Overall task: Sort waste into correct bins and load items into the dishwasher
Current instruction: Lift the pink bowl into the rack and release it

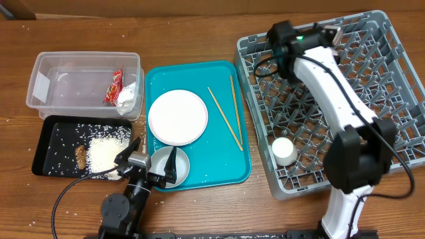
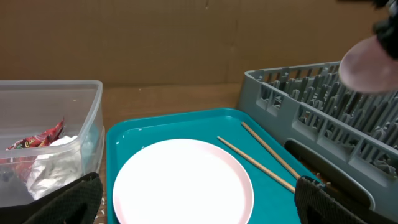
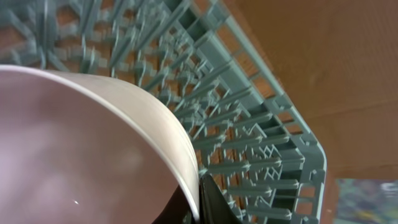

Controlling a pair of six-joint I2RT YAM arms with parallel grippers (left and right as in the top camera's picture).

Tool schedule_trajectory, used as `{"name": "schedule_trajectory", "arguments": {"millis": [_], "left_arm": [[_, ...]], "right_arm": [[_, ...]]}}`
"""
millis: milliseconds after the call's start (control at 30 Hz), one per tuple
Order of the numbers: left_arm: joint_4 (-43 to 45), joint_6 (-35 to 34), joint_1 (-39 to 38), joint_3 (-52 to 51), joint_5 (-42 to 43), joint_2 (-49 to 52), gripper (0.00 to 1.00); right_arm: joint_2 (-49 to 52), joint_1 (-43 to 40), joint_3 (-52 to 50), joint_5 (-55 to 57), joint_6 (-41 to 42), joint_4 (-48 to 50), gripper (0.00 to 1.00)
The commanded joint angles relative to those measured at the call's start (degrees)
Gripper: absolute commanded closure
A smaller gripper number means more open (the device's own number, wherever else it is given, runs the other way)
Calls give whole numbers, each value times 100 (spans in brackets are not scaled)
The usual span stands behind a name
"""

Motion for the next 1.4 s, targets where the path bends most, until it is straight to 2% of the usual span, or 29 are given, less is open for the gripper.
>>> {"name": "schedule_trajectory", "arguments": {"millis": [0, 500, 533, 567, 700, 833, 1033, 1367], "left_arm": [[-15, 66, 48, -17, 20, -15, 0], [-15, 63, 48, -17, 20, -15, 0], [-15, 66, 48, -17, 20, -15, 0], [-15, 66, 48, -17, 20, -15, 0], [-15, 63, 48, -17, 20, -15, 0], [-15, 63, 48, -17, 20, -15, 0], [-15, 63, 48, -17, 20, -15, 0], [-15, 63, 48, -17, 20, -15, 0]], "right_arm": [[304, 133, -7, 249, 4, -94, 96], [409, 1202, -7, 33, 0, -352, 96], [409, 1252, -7, 186, -2, -352, 96], [407, 1300, 9, 1228, 0, -557, 96], [409, 1228, 9, 1766, -4, -623, 96], [409, 868, 7, 1515, -4, -540, 96], [415, 363, -66, 527, -4, -380, 96], [420, 1051, -887, 509, -2, -184, 96]]}}
